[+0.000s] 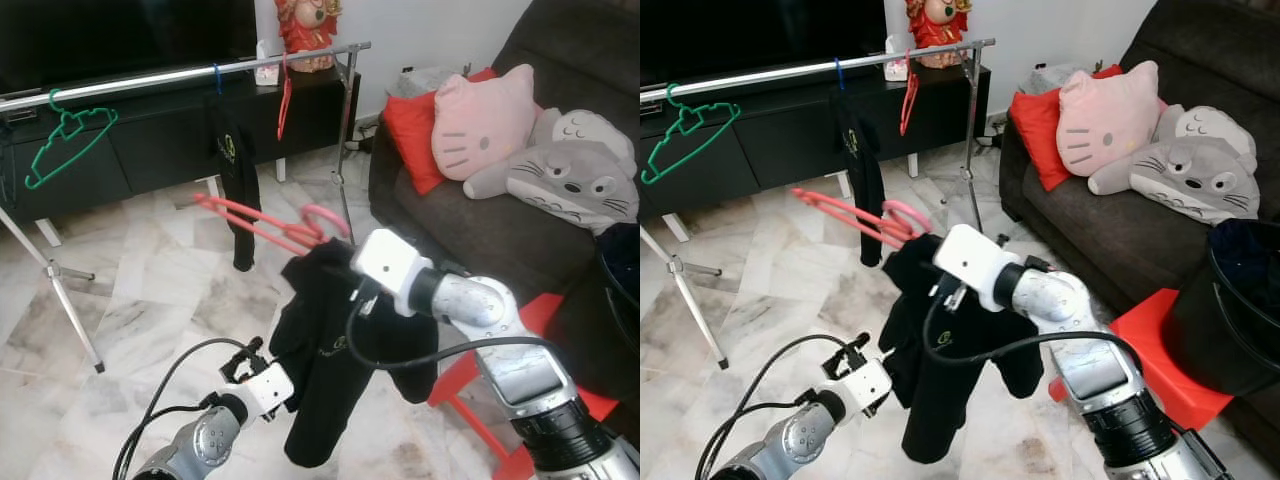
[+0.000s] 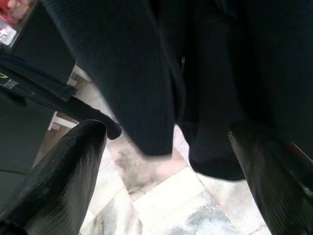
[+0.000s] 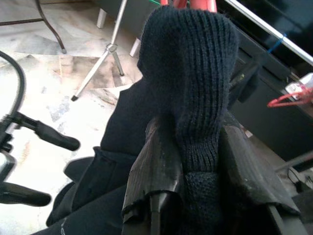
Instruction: Hang hanger
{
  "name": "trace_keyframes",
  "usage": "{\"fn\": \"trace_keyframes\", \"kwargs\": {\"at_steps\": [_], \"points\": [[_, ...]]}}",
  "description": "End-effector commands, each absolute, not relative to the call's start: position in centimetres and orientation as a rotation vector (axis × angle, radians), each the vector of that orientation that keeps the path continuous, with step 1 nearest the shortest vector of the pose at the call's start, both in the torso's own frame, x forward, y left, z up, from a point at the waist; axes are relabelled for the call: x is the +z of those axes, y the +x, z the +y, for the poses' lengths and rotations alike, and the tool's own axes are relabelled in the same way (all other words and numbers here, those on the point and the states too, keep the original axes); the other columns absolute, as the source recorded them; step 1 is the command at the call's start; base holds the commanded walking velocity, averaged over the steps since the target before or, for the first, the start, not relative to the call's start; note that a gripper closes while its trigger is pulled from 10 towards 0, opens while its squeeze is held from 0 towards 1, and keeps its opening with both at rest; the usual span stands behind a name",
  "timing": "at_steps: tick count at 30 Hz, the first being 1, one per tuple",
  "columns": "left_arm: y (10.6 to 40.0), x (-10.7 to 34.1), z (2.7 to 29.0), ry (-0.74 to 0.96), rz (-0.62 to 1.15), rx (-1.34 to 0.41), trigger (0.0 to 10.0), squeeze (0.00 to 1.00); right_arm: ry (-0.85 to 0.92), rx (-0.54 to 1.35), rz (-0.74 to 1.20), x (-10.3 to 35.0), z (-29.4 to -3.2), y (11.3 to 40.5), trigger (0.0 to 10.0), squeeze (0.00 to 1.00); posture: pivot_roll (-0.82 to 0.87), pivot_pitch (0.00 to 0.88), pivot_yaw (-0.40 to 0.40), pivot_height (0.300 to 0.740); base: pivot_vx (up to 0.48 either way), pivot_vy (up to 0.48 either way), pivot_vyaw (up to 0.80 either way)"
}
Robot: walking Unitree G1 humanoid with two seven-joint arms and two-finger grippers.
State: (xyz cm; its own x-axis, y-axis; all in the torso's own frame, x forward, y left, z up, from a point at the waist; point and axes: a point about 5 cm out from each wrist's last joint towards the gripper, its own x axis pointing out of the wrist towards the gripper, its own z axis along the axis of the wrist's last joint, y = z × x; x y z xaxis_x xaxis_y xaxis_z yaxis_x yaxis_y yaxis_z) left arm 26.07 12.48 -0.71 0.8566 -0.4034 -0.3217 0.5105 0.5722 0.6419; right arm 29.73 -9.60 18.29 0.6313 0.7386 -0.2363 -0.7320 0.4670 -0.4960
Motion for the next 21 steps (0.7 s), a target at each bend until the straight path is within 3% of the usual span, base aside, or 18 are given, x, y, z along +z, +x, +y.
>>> {"fn": "trace_keyframes", "kwargs": {"at_steps": [1, 21], "points": [[26.2, -0.9, 12.5, 0.821, 0.148, -0.523, 10.0, 0.00, -0.604, 0.914, -0.066, 19.6, -9.0, 29.2, 0.0, 0.00, -0.17, 0.000, -0.042, 0.740, 0.000, 0.000, 0.00], [27.8, -0.8, 14.8, 1.046, 0.188, -0.314, 10.0, 0.00, -0.600, 0.942, -0.071, 19.9, -8.2, 28.6, 0.0, 0.00, -0.18, 0.008, -0.040, 0.740, 0.000, 0.000, 0.00]]}}
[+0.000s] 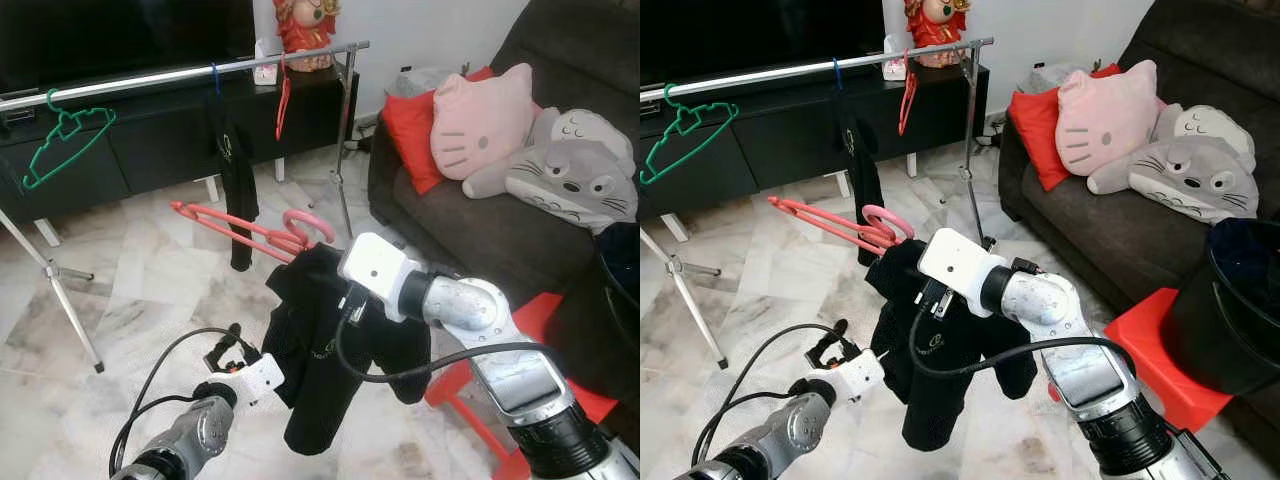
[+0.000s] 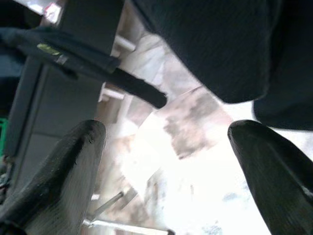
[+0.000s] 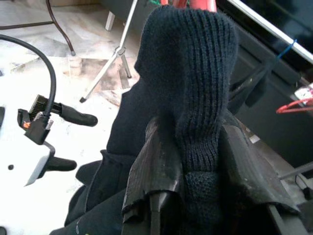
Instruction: Hang hanger
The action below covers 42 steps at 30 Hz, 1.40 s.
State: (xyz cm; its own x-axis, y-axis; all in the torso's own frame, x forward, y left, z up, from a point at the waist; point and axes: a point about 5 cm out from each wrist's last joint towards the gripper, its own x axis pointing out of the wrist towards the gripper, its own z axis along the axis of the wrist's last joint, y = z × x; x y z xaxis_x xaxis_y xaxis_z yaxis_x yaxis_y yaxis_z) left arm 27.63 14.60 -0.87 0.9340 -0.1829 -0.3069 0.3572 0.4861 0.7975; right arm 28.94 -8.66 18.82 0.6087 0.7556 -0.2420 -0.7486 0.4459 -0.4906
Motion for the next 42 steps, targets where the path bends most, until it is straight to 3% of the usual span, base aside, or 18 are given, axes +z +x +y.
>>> {"fn": "trace_keyframes", "kwargs": {"at_steps": [1, 11, 34, 42], "points": [[27.8, -0.8, 14.9, 1.046, 0.189, -0.306, 10.0, 0.00, -0.599, 0.942, -0.070, 19.9, -8.2, 28.6, 0.0, 0.00, -0.18, 0.005, -0.040, 0.740, 0.000, 0.000, 0.00], [26.4, -2.1, 13.4, 1.002, 0.233, -0.466, 10.0, 0.00, -0.603, 0.943, -0.070, 20.0, -8.1, 28.7, 0.0, 0.00, -0.18, 0.000, -0.038, 0.740, 0.000, 0.000, 0.00], [28.2, 0.6, 14.1, 0.980, 0.023, -0.218, 10.0, 0.00, -0.600, 0.987, -0.065, 19.3, -7.5, 28.4, 0.0, 0.00, -0.18, 0.000, -0.042, 0.740, 0.000, 0.000, 0.00], [28.3, 0.6, 14.1, 0.974, 0.025, -0.224, 10.0, 0.00, -0.603, 0.994, -0.063, 19.2, -7.5, 28.3, 0.0, 0.00, -0.18, 0.000, -0.039, 0.740, 0.000, 0.000, 0.00]]}}
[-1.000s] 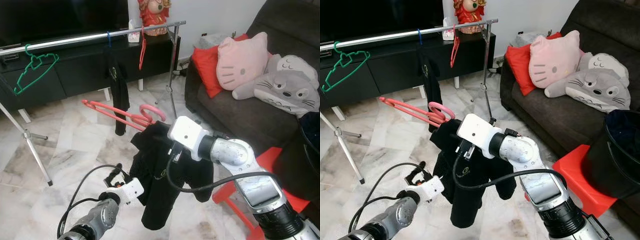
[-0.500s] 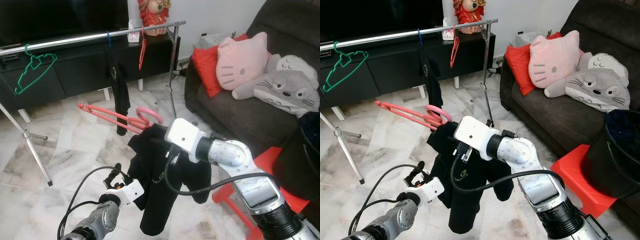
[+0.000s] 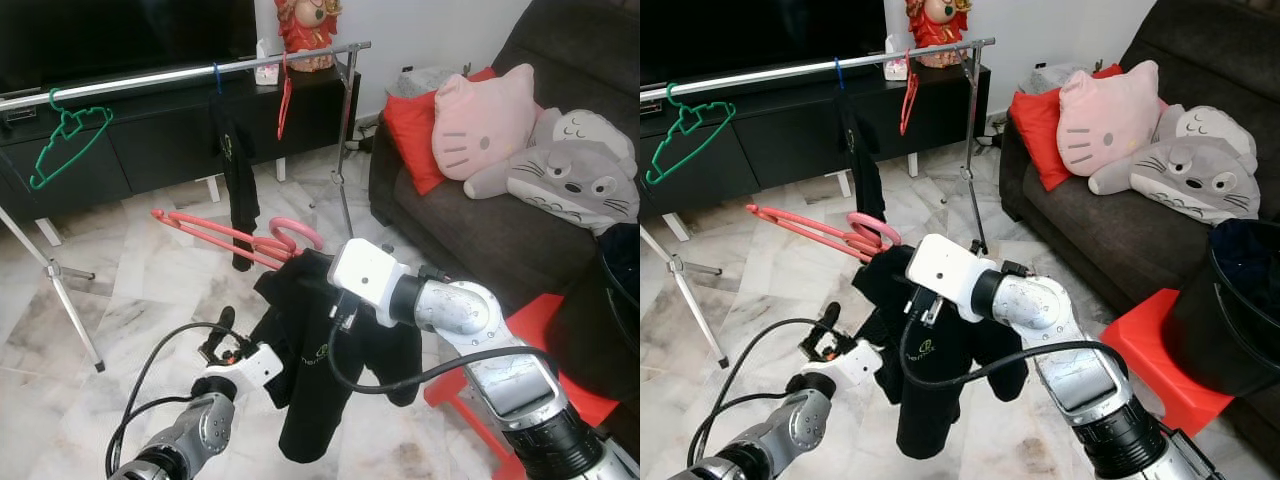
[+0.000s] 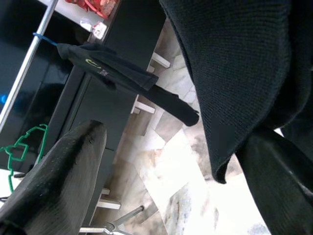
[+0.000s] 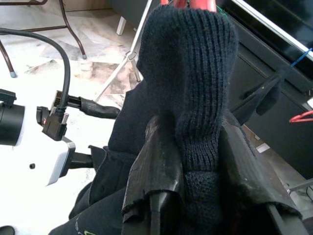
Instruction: Hang hanger
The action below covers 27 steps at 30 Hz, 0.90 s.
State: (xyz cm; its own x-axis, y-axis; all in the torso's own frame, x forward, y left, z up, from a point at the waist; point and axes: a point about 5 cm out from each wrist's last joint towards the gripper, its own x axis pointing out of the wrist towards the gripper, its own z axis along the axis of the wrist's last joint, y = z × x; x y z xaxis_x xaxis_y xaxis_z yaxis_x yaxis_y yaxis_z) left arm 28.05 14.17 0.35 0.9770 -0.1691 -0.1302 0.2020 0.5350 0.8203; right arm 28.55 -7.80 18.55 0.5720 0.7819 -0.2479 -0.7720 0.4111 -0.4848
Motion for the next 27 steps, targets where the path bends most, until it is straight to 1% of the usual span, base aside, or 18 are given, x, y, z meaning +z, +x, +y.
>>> {"fn": "trace_keyframes", "kwargs": {"at_steps": [1, 7, 10, 13, 16, 20, 23, 24, 25, 26, 27], "points": [[28.3, 0.5, 13.9, 0.973, 0.030, -0.229, 10.0, 0.00, -0.603, 0.999, -0.066, 19.2, -7.4, 28.3, 0.0, 0.00, -0.18, 0.000, -0.038, 0.740, 0.000, 0.000, 0.00], [28.2, 0.5, 13.6, 0.974, 0.022, -0.233, 10.0, 0.00, -0.605, 1.015, -0.073, 19.3, -7.2, 28.1, 0.0, 0.00, -0.18, 0.000, -0.038, 0.740, 0.000, 0.000, 0.00], [28.2, 0.6, 13.1, 0.914, 0.028, -0.254, 10.0, 0.00, -0.605, 1.017, -0.075, 19.4, -7.2, 28.1, 0.0, 0.00, -0.18, 0.000, -0.039, 0.740, 0.000, 0.000, 0.00], [27.9, 0.5, 12.5, 0.875, 0.026, -0.312, 10.0, 0.00, -0.603, 1.019, -0.075, 19.3, -7.1, 28.1, 0.0, 0.00, -0.18, 0.000, -0.038, 0.740, 0.000, 0.000, 0.00], [27.8, 0.4, 12.4, 0.865, 0.035, -0.324, 10.0, 0.00, -0.601, 1.023, -0.075, 19.3, -6.9, 28.0, 0.0, 0.00, -0.18, 0.000, -0.037, 0.740, 0.000, 0.000, 0.00], [27.7, 0.2, 12.3, 0.806, 0.071, -0.327, 10.0, 0.00, -0.591, 1.034, -0.083, 19.3, -6.7, 27.9, 0.0, 0.00, -0.17, 0.000, -0.037, 0.740, 0.000, 0.000, 0.00], [27.8, 0.1, 12.6, 0.819, 0.079, -0.315, 10.0, 0.00, -0.589, 1.041, -0.088, 19.3, -6.6, 27.8, 0.0, 0.00, -0.17, 0.000, -0.038, 0.740, 0.000, 0.000, 0.00], [27.7, 0.0, 12.8, 0.825, 0.090, -0.310, 9.2, 0.00, -0.590, 1.042, -0.089, 19.4, -6.6, 27.8, 0.0, 0.00, -0.17, 0.000, -0.038, 0.740, 0.000, 0.000, 0.00], [27.7, 0.0, 12.8, 0.825, 0.090, -0.310, 9.2, 0.00, -0.590, 1.042, -0.089, 19.4, -6.6, 27.8, 0.0, 0.00, -0.17, 0.000, -0.038, 0.740, 0.000, 0.000, 0.00], [27.8, -0.1, 13.0, 0.830, 0.101, -0.299, 3.2, 0.00, -0.591, 1.043, -0.091, 19.4, -6.6, 27.8, 0.0, 0.00, -0.17, 0.000, -0.038, 0.740, 0.000, 0.000, 0.00], [27.8, -0.1, 13.0, 0.834, 0.106, -0.295, 3.2, 0.00, -0.592, 1.043, -0.092, 19.4, -6.6, 27.8, 0.0, 0.00, -0.18, 0.000, -0.038, 0.740, 0.000, 0.000, 0.00]]}}
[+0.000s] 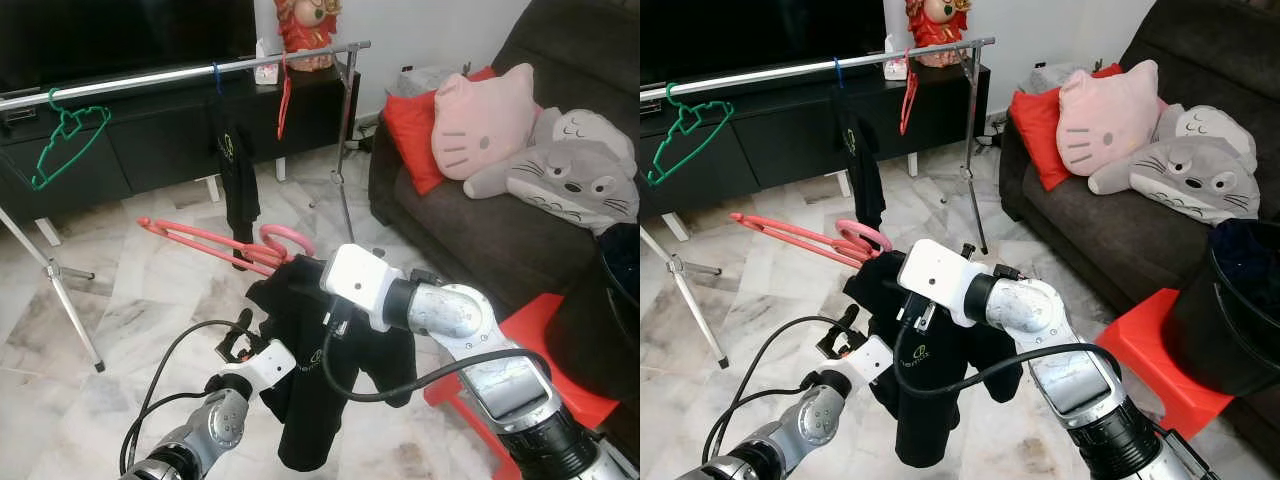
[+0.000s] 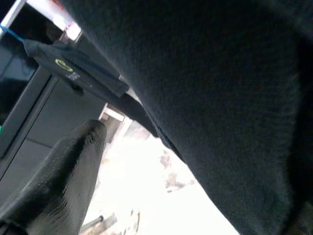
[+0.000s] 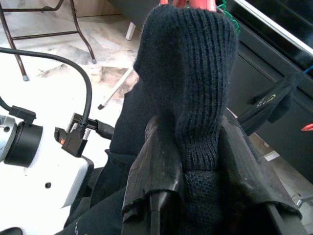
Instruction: Hang hanger
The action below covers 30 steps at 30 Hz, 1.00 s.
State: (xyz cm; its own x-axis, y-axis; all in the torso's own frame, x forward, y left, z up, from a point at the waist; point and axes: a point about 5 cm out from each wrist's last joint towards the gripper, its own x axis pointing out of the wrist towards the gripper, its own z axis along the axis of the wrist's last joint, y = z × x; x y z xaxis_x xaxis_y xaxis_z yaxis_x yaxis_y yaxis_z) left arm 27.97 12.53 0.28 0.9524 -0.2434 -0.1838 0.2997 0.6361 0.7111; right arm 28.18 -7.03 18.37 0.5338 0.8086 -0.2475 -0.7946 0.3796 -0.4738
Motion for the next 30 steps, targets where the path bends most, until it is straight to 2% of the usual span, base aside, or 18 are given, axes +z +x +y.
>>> {"fn": "trace_keyframes", "kwargs": {"at_steps": [1, 17, 30], "points": [[27.77, -0.14, 13.12, 0.837, 0.110, -0.290, 0.2, 0.00, -0.593, 1.042, -0.092, 19.46, -6.60, 27.75, 0.0, 0.00, -0.18, 0.000, -0.038, 0.740, 0.000, 0.000, 0.00], [27.26, -0.86, 13.72, 0.833, 0.173, -0.302, 0.0, 0.00, -0.590, 1.041, -0.094, 19.48, -6.35, 27.75, 0.0, 0.00, -0.17, 0.000, -0.038, 0.740, 0.000, 0.000, 0.00], [27.29, -0.76, 13.51, 0.738, 0.189, -0.288, 0.0, 0.00, -0.586, 1.051, -0.101, 19.57, -6.07, 27.49, 0.0, 0.00, -0.18, 0.000, -0.034, 0.740, 0.000, 0.000, 0.00]]}}
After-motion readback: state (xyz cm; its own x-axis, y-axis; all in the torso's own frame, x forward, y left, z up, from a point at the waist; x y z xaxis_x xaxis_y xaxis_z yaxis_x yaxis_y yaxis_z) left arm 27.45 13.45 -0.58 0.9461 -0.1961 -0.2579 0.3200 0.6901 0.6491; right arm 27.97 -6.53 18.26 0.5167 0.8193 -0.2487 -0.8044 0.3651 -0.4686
